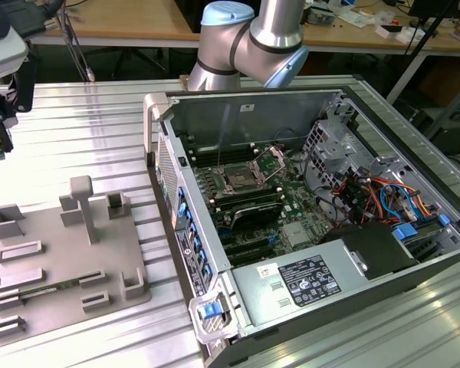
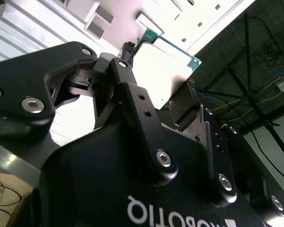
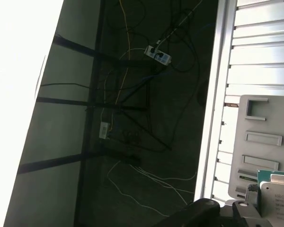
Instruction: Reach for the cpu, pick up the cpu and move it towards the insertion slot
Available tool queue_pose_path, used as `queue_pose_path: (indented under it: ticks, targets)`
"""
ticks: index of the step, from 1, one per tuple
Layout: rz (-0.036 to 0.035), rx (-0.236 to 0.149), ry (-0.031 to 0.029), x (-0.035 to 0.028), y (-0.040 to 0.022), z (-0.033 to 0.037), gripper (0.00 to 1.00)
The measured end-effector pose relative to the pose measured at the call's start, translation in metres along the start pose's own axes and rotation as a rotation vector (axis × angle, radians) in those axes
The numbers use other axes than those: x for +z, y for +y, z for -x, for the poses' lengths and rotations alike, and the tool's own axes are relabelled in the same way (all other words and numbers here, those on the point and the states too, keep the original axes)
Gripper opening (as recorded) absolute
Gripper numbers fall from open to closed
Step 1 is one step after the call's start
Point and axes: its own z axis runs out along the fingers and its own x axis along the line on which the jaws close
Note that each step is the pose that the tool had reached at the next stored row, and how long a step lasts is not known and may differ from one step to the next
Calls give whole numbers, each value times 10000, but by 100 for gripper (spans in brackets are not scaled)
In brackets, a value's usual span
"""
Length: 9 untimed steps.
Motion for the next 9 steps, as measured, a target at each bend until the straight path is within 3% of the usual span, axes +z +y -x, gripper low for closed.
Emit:
queue_pose_path:
  ticks: [9]
  targets:
    - [-1,-1,2,-2,-5,22,55]
